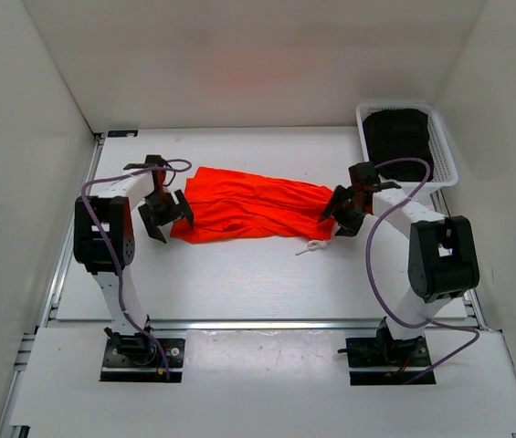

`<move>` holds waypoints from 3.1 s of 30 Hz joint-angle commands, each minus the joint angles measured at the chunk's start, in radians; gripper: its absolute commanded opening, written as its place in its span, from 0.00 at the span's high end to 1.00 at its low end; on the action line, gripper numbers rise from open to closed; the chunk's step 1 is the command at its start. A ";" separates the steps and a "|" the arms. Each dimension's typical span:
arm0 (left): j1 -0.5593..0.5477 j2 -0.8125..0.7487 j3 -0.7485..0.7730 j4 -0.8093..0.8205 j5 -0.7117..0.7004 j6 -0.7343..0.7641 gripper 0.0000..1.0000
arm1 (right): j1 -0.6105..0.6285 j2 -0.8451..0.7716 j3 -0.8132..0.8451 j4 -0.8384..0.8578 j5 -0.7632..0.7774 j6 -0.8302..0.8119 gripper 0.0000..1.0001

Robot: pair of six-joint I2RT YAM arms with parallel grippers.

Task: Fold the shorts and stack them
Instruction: Fold the shorts

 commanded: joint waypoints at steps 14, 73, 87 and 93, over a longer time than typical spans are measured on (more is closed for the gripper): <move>-0.030 0.083 0.009 0.101 -0.016 -0.052 0.90 | 0.037 0.031 -0.063 0.094 -0.052 0.048 0.40; -0.179 0.163 0.302 -0.067 -0.126 -0.038 0.65 | 0.057 -0.155 0.108 -0.217 0.172 -0.208 0.18; -0.188 0.117 0.249 -0.042 -0.146 -0.072 0.35 | 0.057 -0.195 0.080 -0.226 0.181 -0.199 0.18; -0.188 0.164 0.240 -0.021 -0.155 -0.090 0.50 | 0.057 -0.208 0.080 -0.235 0.199 -0.199 0.18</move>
